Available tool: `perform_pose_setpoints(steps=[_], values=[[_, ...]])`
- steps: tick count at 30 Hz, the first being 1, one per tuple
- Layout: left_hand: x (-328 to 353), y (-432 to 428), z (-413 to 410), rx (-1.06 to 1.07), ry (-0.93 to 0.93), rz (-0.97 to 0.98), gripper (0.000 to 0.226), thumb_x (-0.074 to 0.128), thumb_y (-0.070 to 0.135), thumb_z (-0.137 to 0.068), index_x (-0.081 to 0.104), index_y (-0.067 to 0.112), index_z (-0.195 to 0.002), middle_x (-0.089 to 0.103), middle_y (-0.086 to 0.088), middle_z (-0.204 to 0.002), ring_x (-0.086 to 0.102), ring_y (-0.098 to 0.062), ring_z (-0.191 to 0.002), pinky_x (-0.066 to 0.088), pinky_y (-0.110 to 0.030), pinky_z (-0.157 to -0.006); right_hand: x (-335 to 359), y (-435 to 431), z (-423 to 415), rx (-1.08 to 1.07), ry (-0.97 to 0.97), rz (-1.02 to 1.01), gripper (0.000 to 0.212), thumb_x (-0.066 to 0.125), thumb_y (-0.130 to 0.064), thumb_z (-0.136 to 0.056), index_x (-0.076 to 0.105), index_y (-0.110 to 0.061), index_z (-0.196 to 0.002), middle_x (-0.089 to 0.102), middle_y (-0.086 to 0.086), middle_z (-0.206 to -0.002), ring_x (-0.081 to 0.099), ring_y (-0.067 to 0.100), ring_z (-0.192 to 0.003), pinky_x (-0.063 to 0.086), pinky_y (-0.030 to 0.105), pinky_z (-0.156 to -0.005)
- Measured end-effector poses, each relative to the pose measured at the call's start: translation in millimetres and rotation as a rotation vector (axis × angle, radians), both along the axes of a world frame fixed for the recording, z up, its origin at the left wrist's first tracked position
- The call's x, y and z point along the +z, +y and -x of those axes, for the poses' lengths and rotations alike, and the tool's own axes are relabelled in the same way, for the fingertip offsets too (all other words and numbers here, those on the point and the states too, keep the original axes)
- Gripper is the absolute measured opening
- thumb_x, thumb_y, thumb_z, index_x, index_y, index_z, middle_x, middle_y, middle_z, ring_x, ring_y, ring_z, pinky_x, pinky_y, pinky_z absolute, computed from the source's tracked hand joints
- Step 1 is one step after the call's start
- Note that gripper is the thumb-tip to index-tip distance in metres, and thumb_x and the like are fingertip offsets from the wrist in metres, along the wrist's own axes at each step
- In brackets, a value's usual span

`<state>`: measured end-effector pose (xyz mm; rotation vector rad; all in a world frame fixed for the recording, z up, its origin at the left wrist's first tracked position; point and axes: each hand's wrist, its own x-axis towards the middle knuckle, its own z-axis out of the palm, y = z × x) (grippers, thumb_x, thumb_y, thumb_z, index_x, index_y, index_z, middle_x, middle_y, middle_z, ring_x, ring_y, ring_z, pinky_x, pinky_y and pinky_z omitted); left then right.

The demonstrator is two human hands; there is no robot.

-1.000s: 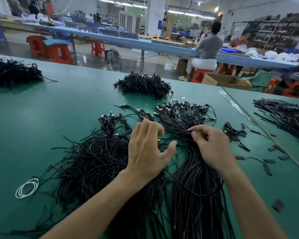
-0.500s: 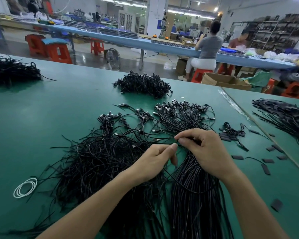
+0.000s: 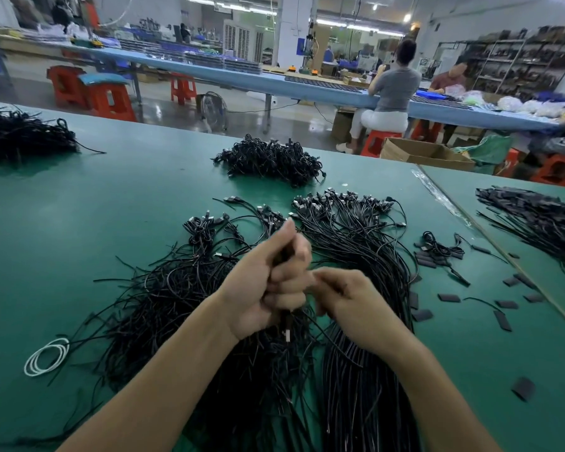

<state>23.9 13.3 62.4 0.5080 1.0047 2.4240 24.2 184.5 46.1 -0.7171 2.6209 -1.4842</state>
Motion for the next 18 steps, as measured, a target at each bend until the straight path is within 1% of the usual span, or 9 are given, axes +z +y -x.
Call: perform_pose_setpoints(steps=[3,5,7,9,10,12,14,16,18], values=[[-2.8,2.0,7.2,0.23,-0.116,-0.147,0.042,0.045,0.037,-0.098,0.073,0.012,-0.08,0.048,0.005,-0.057,0.041,-0.003,-0.044,0.039,-0.014,-0.036,-2.3,-7.8,-8.6,0.052,-0.042,-0.178,0.033,0.054,-0.032,-0.101,0.064,-0.046,-0.074,0.049,-0.006,-0.056,0.039,0.007,-0.049,0.033,0.026,-0.048],[-11.5,3.7,12.2,0.402,-0.057,-0.087,0.041,0.046,0.036,-0.095,0.076,0.008,-0.09,0.064,-0.002,-0.073,0.062,-0.01,-0.062,0.055,-0.019,-0.056,-0.1,-8.5,-12.9,0.064,-0.031,-0.261,0.028,0.054,-0.035,-0.1,0.064,-0.045,-0.077,0.051,-0.006,-0.058,0.04,0.008,-0.05,0.036,0.03,-0.049],[-22.6,3.2,15.1,0.556,0.113,0.142,0.037,0.043,0.031,-0.1,0.072,0.008,-0.102,0.072,-0.005,-0.089,0.07,-0.017,-0.085,0.058,-0.026,-0.078,5.3,-8.1,-15.9,0.053,-0.016,-0.308,0.019,0.055,-0.034,-0.099,0.069,-0.037,-0.086,0.061,-0.005,-0.064,0.05,0.013,-0.053,0.043,0.031,-0.053],[-31.5,2.3,16.1,0.692,0.317,0.534,0.033,0.038,0.022,-0.106,0.07,0.013,-0.104,0.075,-0.002,-0.094,0.071,-0.016,-0.093,0.057,-0.028,-0.085,11.1,-5.5,-16.3,0.013,0.04,-0.301,0.019,0.058,-0.03,-0.097,0.071,-0.03,-0.084,0.068,-0.005,-0.07,0.057,0.013,-0.058,0.046,0.03,-0.054],[-35.1,1.2,15.7,0.695,0.386,0.701,0.033,0.039,0.019,-0.107,0.071,0.015,-0.103,0.075,-0.002,-0.094,0.072,-0.015,-0.092,0.057,-0.029,-0.085,14.1,-2.8,-15.6,-0.019,0.075,-0.276,0.019,0.06,-0.029,-0.096,0.071,-0.026,-0.081,0.067,-0.011,-0.068,0.055,0.008,-0.056,0.042,0.023,-0.05],[-39.0,-0.3,12.1,0.545,0.425,0.857,0.033,0.041,0.019,-0.107,0.072,0.01,-0.1,0.076,-0.006,-0.091,0.074,-0.018,-0.086,0.059,-0.031,-0.082,20.9,4.3,-12.5,-0.094,0.143,-0.231,0.019,0.066,-0.031,-0.093,0.074,-0.022,-0.079,0.061,-0.019,-0.061,0.051,0.002,-0.052,0.036,0.015,-0.05],[-40.6,-0.5,5.4,0.353,0.388,0.869,0.037,0.041,0.024,-0.107,0.07,0.003,-0.094,0.075,-0.009,-0.08,0.073,-0.021,-0.067,0.059,-0.029,-0.068,25.9,12.4,-8.4,-0.142,0.199,-0.164,0.015,0.074,-0.033,-0.088,0.075,-0.025,-0.075,0.061,-0.016,-0.06,0.05,0.005,-0.052,0.036,0.015,-0.049],[-39.4,-0.6,-1.9,0.22,0.314,0.808,0.046,0.037,0.032,-0.107,0.07,0.005,-0.088,0.067,-0.004,-0.062,0.058,-0.014,-0.044,0.049,-0.023,-0.049,29.2,16.2,-5.1,-0.166,0.235,-0.059,0.012,0.08,-0.036,-0.08,0.074,-0.028,-0.073,0.057,-0.014,-0.058,0.044,0.007,-0.05,0.034,0.016,-0.048],[-35.0,-0.5,-7.9,0.127,0.236,0.664,0.057,0.034,0.044,-0.106,0.07,0.01,-0.078,0.05,0.003,-0.048,0.037,-0.008,-0.034,0.034,-0.018,-0.037,30.1,14.3,-2.8,-0.186,0.265,0.012,0.014,0.079,-0.042,-0.075,0.074,-0.029,-0.074,0.056,-0.012,-0.062,0.043,0.005,-0.054,0.035,0.016,-0.051]])
